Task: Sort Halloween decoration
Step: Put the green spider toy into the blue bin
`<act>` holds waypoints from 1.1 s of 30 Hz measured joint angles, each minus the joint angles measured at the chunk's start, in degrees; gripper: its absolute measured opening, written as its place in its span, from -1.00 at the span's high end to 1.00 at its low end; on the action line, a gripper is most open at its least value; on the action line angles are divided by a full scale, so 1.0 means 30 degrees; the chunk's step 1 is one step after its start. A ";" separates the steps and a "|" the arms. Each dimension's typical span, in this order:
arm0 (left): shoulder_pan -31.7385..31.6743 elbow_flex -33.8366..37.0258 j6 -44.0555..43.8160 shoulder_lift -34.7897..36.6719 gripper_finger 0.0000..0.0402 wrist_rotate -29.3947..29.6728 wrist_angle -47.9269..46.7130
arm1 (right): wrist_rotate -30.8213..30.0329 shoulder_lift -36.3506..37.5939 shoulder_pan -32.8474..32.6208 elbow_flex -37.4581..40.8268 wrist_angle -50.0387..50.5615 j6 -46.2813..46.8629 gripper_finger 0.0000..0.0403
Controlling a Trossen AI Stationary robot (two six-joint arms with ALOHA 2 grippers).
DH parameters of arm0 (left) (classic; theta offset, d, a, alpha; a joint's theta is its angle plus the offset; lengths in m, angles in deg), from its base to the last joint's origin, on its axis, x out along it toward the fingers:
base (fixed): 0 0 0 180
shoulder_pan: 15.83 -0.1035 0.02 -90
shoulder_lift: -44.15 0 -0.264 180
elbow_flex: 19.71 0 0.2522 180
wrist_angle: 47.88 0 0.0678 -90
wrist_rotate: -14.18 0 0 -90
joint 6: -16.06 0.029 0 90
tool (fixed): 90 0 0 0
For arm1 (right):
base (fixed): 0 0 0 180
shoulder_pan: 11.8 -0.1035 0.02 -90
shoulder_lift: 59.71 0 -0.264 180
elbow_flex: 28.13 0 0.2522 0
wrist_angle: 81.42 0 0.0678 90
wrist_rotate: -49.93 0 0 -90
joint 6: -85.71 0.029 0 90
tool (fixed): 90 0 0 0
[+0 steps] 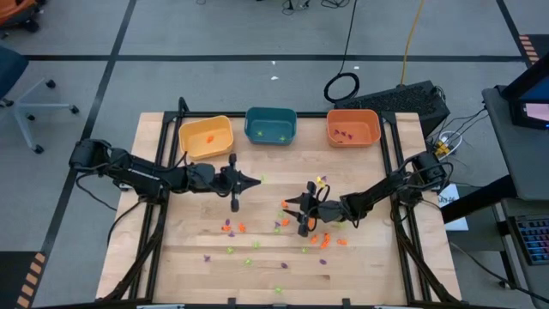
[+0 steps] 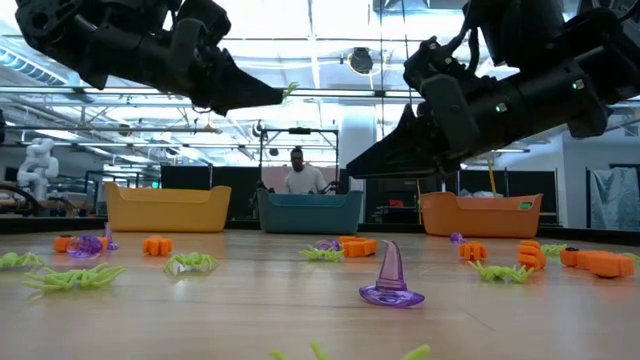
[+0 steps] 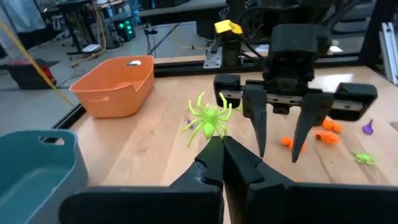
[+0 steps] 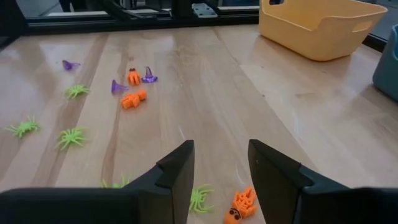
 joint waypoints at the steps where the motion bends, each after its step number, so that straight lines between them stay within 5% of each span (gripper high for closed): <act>1: 0.0000 0.0000 0.0324 0.0000 1.00 -0.0070 0.0000 | 0.0000 0.0000 0.0000 0.0000 0.0000 0.0116 0.32; 33: 0.0000 -0.0007 1.4508 0.0000 1.00 -0.0118 -0.0007 | 0.0000 0.0001 0.0066 0.0000 0.0000 0.0432 0.32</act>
